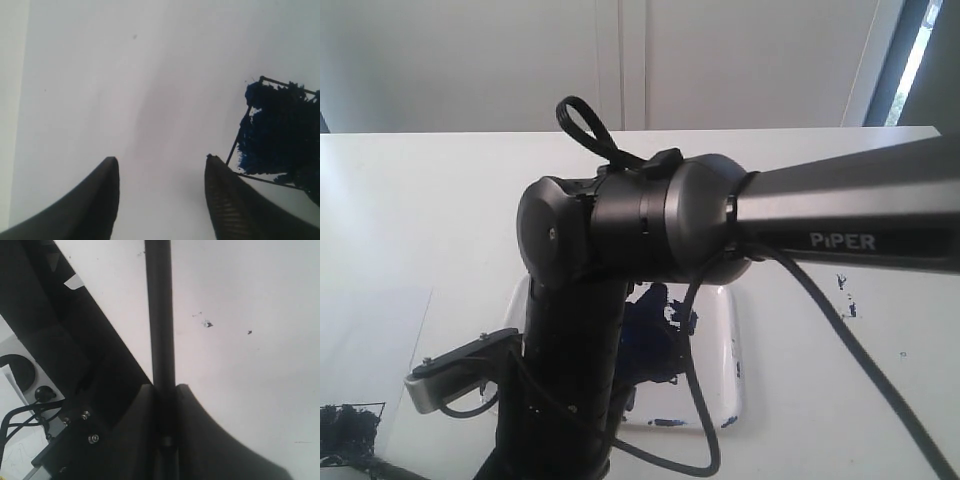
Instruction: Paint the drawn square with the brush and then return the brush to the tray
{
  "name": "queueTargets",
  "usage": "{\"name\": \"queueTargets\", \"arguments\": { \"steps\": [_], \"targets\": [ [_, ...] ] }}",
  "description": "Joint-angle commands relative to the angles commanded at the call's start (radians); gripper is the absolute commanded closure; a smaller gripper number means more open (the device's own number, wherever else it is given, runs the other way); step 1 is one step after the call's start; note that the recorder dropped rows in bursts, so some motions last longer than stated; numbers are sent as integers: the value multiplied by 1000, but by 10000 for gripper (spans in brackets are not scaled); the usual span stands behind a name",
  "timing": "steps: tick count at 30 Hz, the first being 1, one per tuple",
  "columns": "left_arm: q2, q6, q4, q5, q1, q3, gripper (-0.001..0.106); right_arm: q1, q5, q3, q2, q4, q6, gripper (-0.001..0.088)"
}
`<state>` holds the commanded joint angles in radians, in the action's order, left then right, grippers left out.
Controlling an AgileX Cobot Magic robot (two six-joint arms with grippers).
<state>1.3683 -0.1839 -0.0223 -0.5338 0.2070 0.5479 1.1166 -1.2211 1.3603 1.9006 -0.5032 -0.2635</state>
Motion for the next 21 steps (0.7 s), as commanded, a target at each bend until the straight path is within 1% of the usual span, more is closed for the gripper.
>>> {"name": "queueTargets", "arguments": {
  "steps": [6, 21],
  "targets": [
    [0, 0, -3, 0, 0, 0, 489, 0, 0, 27, -37, -2, 0, 868],
    [0, 3, -5, 4, 0, 0, 489, 0, 0, 23, -23, 2, 0, 868]
  ]
}}
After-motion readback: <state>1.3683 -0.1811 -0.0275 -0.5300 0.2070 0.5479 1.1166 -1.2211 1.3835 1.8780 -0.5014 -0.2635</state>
